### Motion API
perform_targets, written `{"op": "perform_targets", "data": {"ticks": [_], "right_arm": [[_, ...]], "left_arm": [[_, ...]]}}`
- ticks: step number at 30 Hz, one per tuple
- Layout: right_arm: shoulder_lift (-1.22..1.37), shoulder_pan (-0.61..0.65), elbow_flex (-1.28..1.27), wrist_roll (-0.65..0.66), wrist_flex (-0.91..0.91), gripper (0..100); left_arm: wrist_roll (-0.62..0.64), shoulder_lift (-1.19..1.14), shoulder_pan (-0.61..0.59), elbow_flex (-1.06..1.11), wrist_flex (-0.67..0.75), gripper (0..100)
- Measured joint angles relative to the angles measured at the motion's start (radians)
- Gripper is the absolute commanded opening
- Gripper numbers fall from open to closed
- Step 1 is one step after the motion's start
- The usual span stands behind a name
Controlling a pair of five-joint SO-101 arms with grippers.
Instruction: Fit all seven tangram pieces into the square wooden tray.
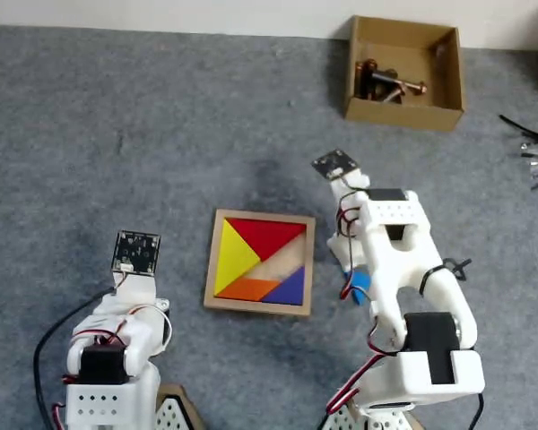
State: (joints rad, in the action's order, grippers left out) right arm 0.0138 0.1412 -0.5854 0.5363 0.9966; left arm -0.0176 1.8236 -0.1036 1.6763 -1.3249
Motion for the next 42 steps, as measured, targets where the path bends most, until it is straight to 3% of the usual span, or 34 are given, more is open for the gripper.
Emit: {"op": "perform_targets", "data": {"ticks": [13,21,42], "right_arm": [[-0.051,0.021,0.003,-0.005,0.086,22.8],[-0.153,0.026,-0.040,-0.144,0.155,22.8],[-0.161,0.144,-0.106,-0.135,0.212,22.8]], "left_arm": [[0.000,0.000,0.000,0.000,0.000,1],[0.000,0.000,0.000,0.000,0.000,1],[0.000,0.000,0.000,0.000,0.000,1]]}}
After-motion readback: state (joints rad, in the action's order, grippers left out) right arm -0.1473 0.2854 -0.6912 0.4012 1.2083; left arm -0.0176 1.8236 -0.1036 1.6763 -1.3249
